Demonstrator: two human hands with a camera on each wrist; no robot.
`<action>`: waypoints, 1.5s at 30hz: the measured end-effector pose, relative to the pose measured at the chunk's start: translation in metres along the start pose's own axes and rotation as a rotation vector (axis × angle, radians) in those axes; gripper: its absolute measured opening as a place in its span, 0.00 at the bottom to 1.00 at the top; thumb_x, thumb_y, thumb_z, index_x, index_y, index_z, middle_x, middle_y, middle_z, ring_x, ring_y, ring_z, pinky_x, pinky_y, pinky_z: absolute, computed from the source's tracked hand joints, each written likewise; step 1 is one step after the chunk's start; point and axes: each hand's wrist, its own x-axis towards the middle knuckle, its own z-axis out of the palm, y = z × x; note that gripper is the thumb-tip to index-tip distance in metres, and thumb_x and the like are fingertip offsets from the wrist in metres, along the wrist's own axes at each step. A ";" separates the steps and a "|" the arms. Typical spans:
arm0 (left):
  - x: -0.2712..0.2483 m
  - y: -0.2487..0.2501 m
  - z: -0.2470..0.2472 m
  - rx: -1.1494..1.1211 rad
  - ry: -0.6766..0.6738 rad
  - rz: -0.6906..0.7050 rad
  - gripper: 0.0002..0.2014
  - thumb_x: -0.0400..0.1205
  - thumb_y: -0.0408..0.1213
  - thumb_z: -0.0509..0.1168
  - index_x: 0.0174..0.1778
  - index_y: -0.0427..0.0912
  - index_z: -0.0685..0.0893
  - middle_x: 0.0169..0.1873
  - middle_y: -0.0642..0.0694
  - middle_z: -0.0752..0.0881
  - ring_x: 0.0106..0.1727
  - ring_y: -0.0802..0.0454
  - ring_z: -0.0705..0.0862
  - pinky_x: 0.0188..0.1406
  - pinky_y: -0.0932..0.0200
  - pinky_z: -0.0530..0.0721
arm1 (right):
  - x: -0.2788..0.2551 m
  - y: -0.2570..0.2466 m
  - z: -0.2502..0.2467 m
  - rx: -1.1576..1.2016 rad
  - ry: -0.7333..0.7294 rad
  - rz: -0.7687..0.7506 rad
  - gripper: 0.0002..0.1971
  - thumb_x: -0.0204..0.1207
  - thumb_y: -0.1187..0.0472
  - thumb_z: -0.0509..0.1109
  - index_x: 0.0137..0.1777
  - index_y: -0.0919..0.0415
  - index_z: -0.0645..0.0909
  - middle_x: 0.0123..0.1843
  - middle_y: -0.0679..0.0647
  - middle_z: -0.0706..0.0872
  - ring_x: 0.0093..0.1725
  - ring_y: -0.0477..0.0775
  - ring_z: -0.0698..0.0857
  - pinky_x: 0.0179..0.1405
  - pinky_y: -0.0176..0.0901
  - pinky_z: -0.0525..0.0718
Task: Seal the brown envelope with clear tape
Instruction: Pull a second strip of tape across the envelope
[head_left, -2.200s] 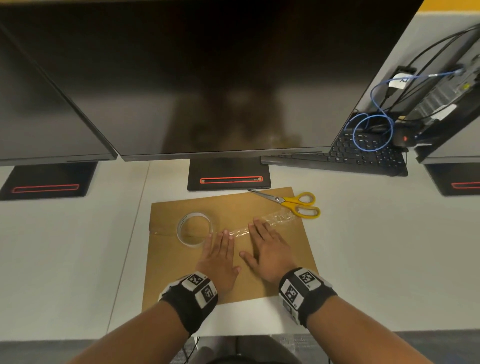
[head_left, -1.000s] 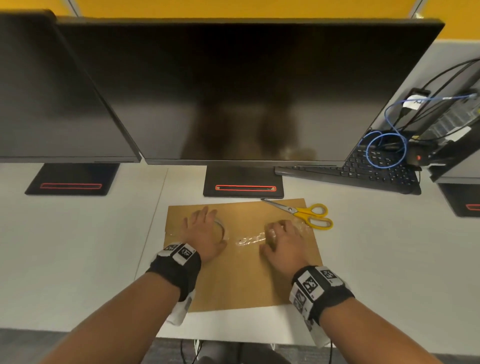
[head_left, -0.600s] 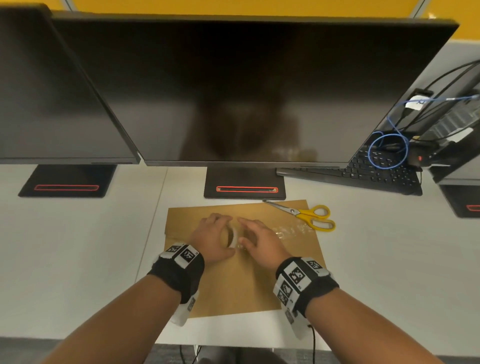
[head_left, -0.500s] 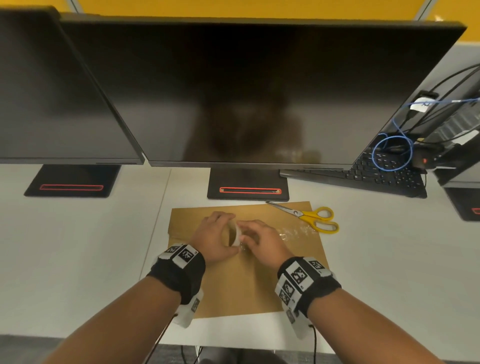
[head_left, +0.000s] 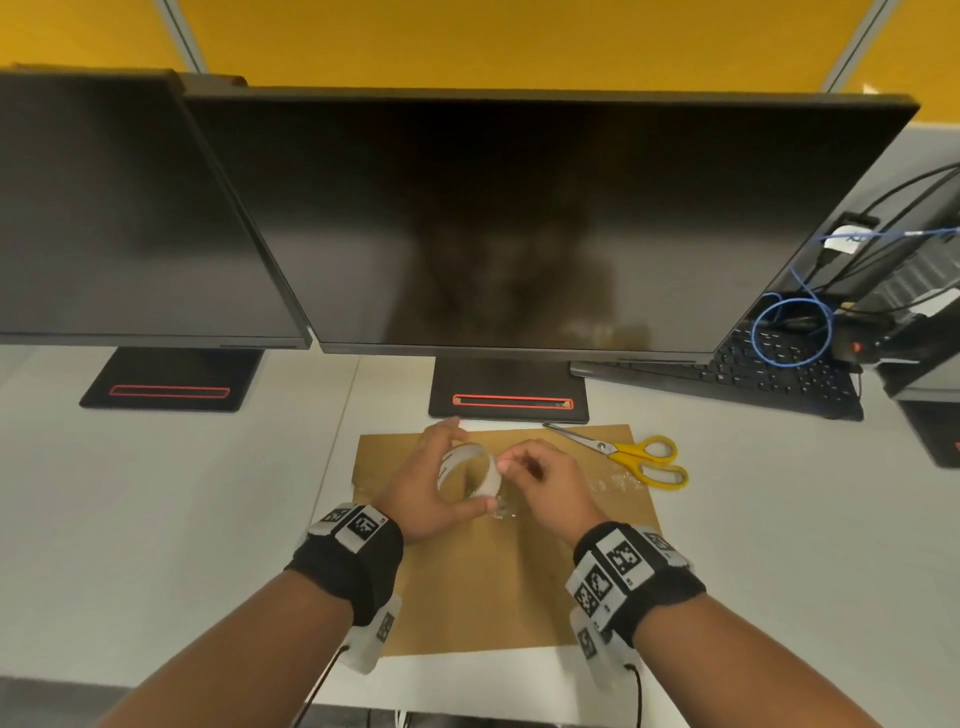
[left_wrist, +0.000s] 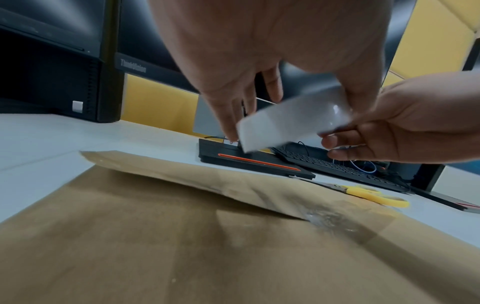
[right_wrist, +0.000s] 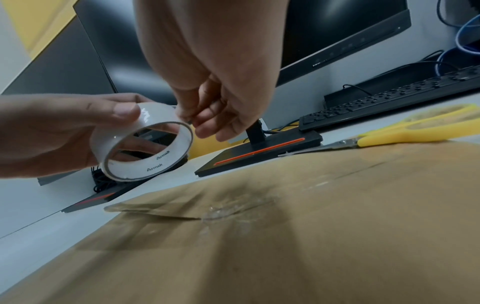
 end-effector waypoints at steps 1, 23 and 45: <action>-0.001 0.000 0.000 0.010 0.033 0.024 0.28 0.69 0.51 0.78 0.61 0.54 0.72 0.66 0.57 0.71 0.64 0.56 0.75 0.65 0.58 0.78 | 0.001 -0.001 0.000 0.000 0.004 0.010 0.04 0.77 0.59 0.69 0.45 0.57 0.85 0.47 0.57 0.86 0.47 0.52 0.83 0.46 0.32 0.79; 0.005 0.016 -0.048 -0.295 0.124 -0.175 0.23 0.83 0.51 0.62 0.27 0.38 0.75 0.26 0.44 0.73 0.30 0.56 0.74 0.38 0.61 0.71 | 0.003 -0.027 -0.014 0.033 -0.066 0.218 0.08 0.81 0.58 0.64 0.44 0.60 0.82 0.35 0.52 0.83 0.38 0.49 0.81 0.53 0.48 0.82; 0.012 -0.010 -0.066 0.140 -0.001 -0.193 0.19 0.78 0.56 0.67 0.30 0.46 0.79 0.30 0.47 0.80 0.38 0.49 0.79 0.39 0.57 0.75 | -0.001 0.013 -0.006 -0.090 -0.144 0.310 0.09 0.80 0.62 0.65 0.38 0.60 0.80 0.34 0.50 0.83 0.37 0.48 0.81 0.45 0.43 0.83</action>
